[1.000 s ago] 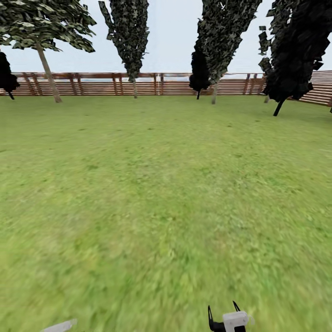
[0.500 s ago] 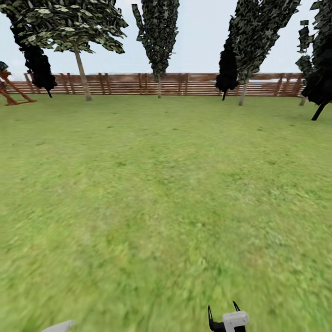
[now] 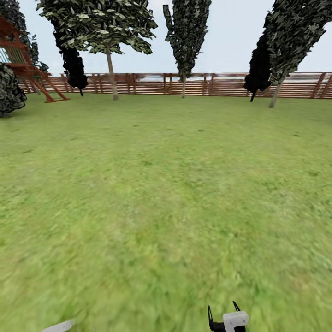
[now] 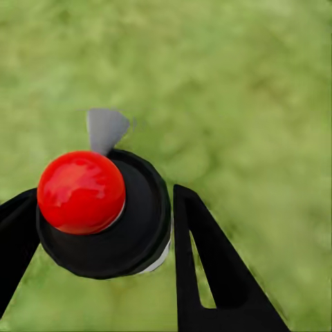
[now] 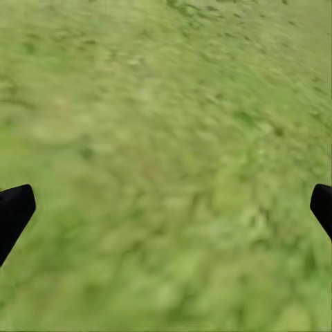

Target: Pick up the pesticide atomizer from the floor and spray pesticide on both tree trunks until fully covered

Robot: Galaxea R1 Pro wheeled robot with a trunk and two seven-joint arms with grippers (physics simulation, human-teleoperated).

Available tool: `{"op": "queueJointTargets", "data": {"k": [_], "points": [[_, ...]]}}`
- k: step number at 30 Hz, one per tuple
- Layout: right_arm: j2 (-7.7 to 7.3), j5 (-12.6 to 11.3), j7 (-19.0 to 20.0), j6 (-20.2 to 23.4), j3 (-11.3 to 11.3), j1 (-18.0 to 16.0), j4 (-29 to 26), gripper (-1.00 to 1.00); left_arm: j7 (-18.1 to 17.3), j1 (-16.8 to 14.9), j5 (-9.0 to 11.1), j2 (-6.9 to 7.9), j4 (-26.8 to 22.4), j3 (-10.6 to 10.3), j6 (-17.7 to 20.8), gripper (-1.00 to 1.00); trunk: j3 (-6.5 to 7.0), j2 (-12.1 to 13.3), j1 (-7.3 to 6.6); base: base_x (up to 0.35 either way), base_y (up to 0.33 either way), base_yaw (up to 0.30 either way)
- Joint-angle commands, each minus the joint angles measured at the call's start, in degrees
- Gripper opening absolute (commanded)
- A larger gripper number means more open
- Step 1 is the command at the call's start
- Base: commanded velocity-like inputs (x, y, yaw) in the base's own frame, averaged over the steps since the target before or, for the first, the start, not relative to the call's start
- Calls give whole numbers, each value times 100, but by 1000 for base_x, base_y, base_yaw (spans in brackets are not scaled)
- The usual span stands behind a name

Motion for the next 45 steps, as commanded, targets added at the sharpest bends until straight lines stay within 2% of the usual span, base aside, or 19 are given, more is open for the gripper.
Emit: {"op": "queueJointTargets", "data": {"k": [1,6,15,24,34,45], "points": [[0,49,-61,-3,6,-4,6,100,5,-5,-51,-1,8,41,-19,-100,-5,-2,0,102,297,281],[0,49,-62,-3,6,-4,2,100,5,-5,-51,-1,6,41,-19,-100,-5,-2,0,99,286,281],[0,49,-62,-3,6,-4,4,100,-4,-5,-57,-9,13,32,-10,-100,-5,-2,0,16,20,281],[0,49,-61,-1,6,5,4,100,4,-5,-51,-10,14,41,-19,-100,-5,-2,0,291,66,273],[-50,83,-33,5,13,5,7,100,5,-5,-48,-10,14,41,-19,-100,-5,-2,0,326,131,32],[-37,84,-36,6,15,5,7,100,3,-5,-50,-10,14,41,-10,-100,-5,-2,0,319,116,0]]}}
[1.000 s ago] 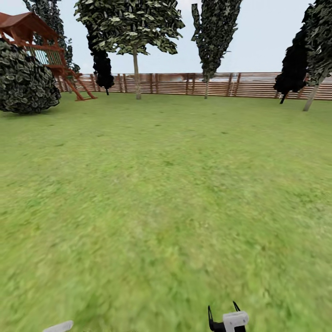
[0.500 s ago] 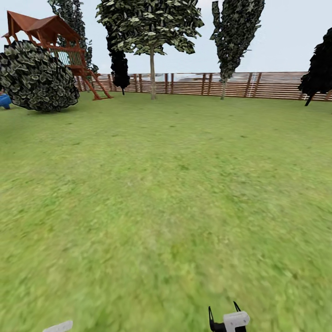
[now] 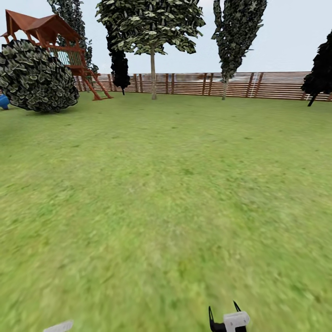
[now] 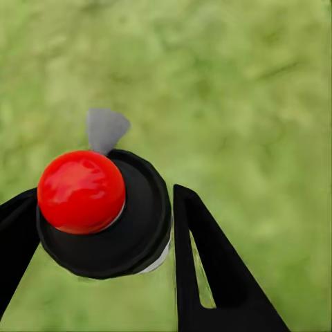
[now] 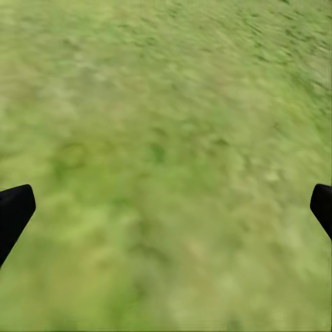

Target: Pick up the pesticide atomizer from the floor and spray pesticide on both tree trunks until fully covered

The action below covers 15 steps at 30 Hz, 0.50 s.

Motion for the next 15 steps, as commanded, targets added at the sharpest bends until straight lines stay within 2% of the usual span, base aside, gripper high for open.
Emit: {"op": "queueJointTargets", "data": {"k": [1,5,10,15], "points": [[2,50,-60,1,6,-4,5,100,5,-4,-52,0,7,42,-21,-100,-5,-2,2,335,8,0],[6,49,-60,0,6,-4,6,100,6,-4,-52,0,7,42,-20,-100,-5,-2,2,337,2,33],[3,42,-60,0,6,-4,6,100,6,-4,-52,0,7,42,-20,-100,-5,-2,2,338,0,174],[3,41,-60,0,6,-4,6,100,6,-4,-44,0,7,42,-20,-100,-5,-2,2,339,0,21]]}}
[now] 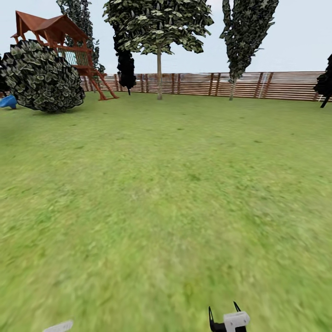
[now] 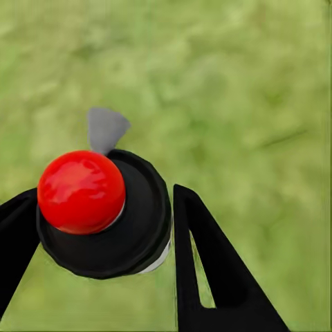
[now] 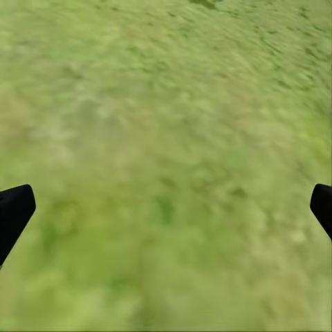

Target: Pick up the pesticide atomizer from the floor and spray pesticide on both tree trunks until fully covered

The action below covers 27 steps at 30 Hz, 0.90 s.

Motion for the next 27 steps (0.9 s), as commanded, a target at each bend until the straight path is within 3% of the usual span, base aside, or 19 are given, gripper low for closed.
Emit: {"op": "queueJointTargets", "data": {"k": [1,27], "points": [[1,50,-60,1,6,-4,5,100,5,-4,-50,0,7,41,-21,-100,-5,-2,3,339,0,2],[1,50,-60,18,6,-4,5,100,5,-4,-50,-35,7,41,-30,-100,-5,-2,3,339,0,0]]}}
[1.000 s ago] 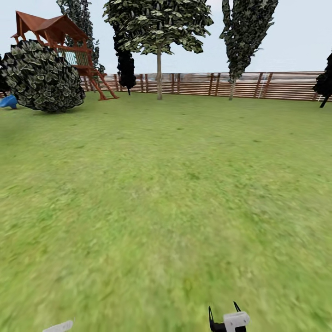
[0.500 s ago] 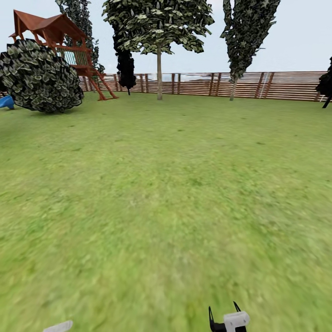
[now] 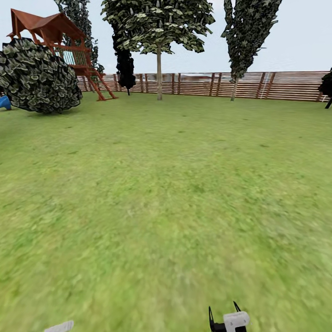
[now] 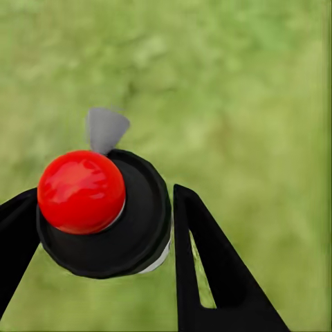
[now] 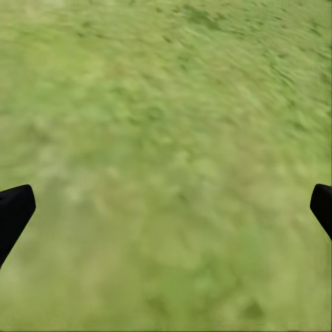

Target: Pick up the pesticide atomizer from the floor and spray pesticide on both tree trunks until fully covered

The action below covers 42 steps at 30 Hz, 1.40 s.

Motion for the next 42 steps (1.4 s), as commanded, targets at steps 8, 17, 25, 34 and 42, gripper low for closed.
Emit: {"op": "queueJointTargets", "data": {"k": [8,17,25,34,42], "points": [[1,50,-60,1,6,-4,5,100,5,-4,-50,0,6,41,-21,-100,-5,-2,3,339,0,0],[1,50,-60,1,6,-4,5,100,4,-4,-50,-5,13,41,-21,-100,-5,-2,3,339,0,0],[1,50,-60,1,6,-4,5,100,5,-4,-54,-9,15,41,-21,-100,-5,-2,3,339,0,0],[1,50,-60,1,6,-4,5,100,5,-4,-59,-9,15,41,-21,-100,-5,-2,3,339,0,0],[1,50,-60,1,6,-4,5,100,5,-4,-56,-1,15,41,-19,-100,-5,-2,3,339,0,0]]}}
